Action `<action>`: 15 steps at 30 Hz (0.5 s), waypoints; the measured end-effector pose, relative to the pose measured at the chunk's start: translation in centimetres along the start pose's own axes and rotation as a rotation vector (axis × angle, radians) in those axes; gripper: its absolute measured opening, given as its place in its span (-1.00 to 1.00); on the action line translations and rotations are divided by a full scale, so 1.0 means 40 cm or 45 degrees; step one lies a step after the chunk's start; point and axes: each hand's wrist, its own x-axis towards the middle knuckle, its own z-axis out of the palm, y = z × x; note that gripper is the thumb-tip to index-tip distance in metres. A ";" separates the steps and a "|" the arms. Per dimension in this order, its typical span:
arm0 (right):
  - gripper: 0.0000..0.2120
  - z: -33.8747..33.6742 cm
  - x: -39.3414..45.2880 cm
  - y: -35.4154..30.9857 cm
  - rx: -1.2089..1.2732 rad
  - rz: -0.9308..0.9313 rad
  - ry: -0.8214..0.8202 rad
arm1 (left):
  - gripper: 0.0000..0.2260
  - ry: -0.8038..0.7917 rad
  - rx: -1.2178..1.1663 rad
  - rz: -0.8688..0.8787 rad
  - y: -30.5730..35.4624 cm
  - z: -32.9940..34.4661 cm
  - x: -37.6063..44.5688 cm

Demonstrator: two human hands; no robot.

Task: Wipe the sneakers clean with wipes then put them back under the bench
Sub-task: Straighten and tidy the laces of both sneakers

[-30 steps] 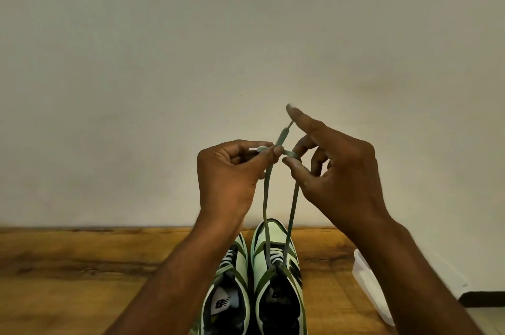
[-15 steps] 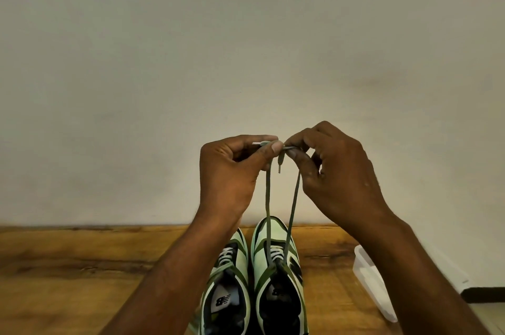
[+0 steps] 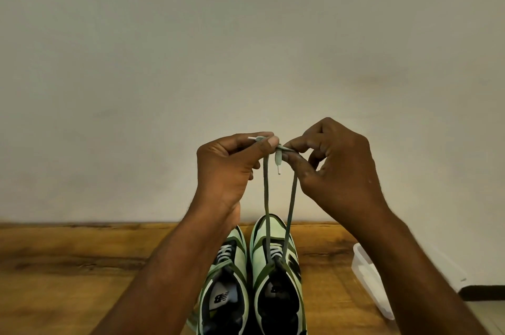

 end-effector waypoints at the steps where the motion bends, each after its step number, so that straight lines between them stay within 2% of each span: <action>1: -0.86 0.002 -0.001 0.001 -0.017 -0.019 0.024 | -0.95 0.000 -0.029 -0.034 -0.001 0.001 0.001; 7: -0.80 0.005 -0.005 0.000 -0.031 -0.190 0.159 | -0.97 -0.054 -0.246 -0.275 -0.006 0.004 -0.005; 11: -0.81 0.015 -0.013 -0.002 0.082 -0.269 0.289 | -0.97 -0.049 -0.254 -0.287 -0.002 0.003 -0.003; 15: -0.87 0.018 -0.011 -0.002 0.249 -0.240 0.253 | -0.97 -0.030 -0.243 -0.291 0.000 -0.001 -0.001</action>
